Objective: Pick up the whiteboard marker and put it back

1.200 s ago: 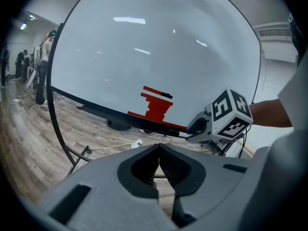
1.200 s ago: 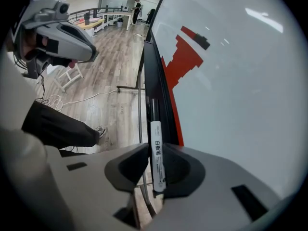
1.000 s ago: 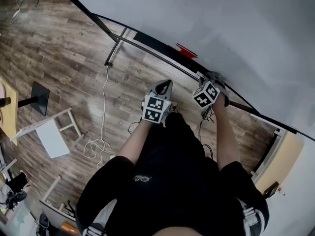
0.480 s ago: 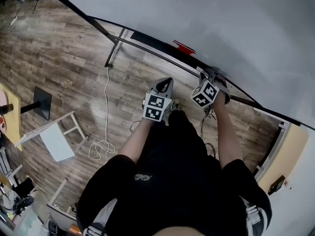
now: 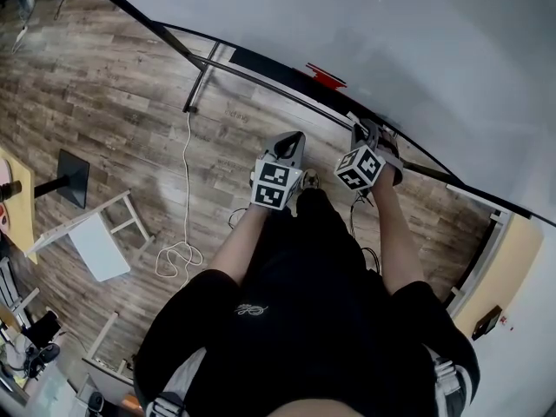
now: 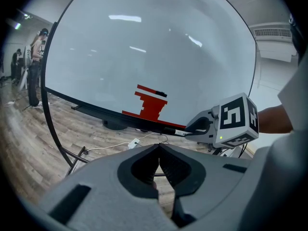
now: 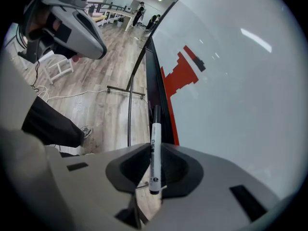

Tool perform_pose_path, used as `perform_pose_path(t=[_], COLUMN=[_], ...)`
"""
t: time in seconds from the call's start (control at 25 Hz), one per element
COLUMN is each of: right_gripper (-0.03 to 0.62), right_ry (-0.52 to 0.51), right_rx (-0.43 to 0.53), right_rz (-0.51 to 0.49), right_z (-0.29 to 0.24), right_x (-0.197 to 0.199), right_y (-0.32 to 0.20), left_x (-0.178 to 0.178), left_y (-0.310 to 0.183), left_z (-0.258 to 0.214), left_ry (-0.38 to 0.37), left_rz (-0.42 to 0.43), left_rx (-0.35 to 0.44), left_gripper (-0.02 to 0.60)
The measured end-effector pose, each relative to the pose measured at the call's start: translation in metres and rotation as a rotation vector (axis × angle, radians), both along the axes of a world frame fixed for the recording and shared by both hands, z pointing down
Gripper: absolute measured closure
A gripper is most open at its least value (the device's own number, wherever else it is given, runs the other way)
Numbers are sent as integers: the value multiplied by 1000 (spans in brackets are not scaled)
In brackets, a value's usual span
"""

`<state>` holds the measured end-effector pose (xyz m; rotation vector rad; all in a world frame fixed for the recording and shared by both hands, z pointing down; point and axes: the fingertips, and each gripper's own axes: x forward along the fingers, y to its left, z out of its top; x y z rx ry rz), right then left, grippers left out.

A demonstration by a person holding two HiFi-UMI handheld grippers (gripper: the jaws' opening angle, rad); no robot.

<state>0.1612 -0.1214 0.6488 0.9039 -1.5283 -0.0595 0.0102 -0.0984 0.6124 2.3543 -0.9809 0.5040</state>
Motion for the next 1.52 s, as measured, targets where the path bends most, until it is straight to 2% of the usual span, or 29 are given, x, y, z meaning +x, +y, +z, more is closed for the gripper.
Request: perform_pose_path(t=[0.24, 0.52, 0.8, 1.16, 1.4, 1.52], right_gripper=[540, 540, 540, 540, 540, 540], right_ry=[-37, -174, -401, -636, -831, -882], right_rx=[7, 65, 215, 419, 526, 589], right_rz=[17, 72, 162, 220, 155, 103], right_z=[-7, -33, -88, -149, -195, -221], right_x=[1, -14, -30, -22, -8, 7], right_y=[-1, 3, 11, 44, 72, 89], left_x=[3, 8, 18, 49, 82, 98], left_y=[-2, -2, -6, 8, 29, 40], left_z=[-4, -17, -46, -100, -137, -153], left_ry=[5, 28, 63, 96, 100, 104], left_rz=[5, 27, 73, 132, 139, 115], left_rx=[9, 32, 98, 213, 290, 320], left_gripper=[575, 575, 575, 575, 575, 575])
